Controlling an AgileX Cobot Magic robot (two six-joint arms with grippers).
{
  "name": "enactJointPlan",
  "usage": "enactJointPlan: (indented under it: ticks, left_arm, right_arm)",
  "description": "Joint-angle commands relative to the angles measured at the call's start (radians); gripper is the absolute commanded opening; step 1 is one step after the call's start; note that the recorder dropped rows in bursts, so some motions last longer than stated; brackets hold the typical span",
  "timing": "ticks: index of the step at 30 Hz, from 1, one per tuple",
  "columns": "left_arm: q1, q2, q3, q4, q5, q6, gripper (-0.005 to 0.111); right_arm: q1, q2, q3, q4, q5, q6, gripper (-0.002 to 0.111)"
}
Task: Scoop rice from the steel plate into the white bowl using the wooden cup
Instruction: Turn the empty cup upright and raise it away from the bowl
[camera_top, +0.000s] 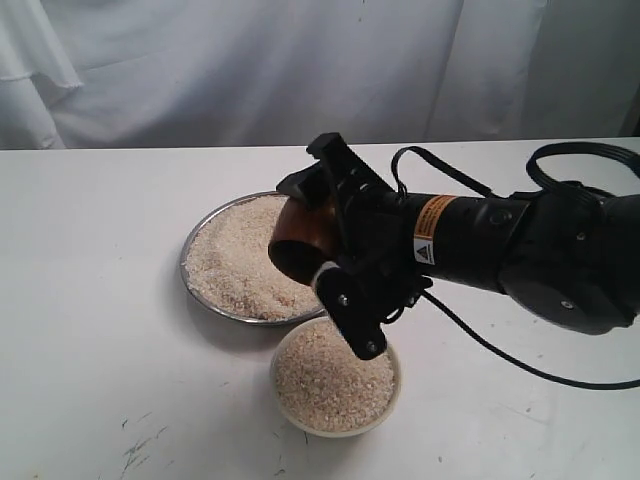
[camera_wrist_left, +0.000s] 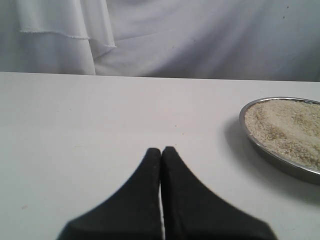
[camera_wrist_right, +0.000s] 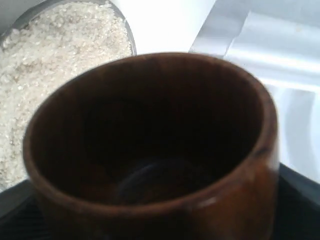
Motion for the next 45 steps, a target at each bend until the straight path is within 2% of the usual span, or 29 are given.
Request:
enactJointPlan:
  ticks: [1, 20, 39, 45]
  left_arm:
    - [-0.002, -0.005, 0.005, -0.001, -0.006, -0.003, 0.0]
    - [-0.002, -0.005, 0.005, -0.001, -0.006, -0.003, 0.0]
    - [-0.002, -0.005, 0.005, -0.001, -0.006, -0.003, 0.0]
    - [-0.002, -0.005, 0.005, -0.001, -0.006, -0.003, 0.0]
  right_arm:
    - [0.0, -0.014, -0.008, 0.05, -0.022, 0.165, 0.0]
    - [0.0, -0.014, -0.008, 0.048, -0.022, 0.944, 0.0]
    - [0.0, -0.014, -0.008, 0.102, -0.056, 1.137, 0.0]
    - [0.0, -0.014, -0.008, 0.242, -0.063, 1.222, 0.0]
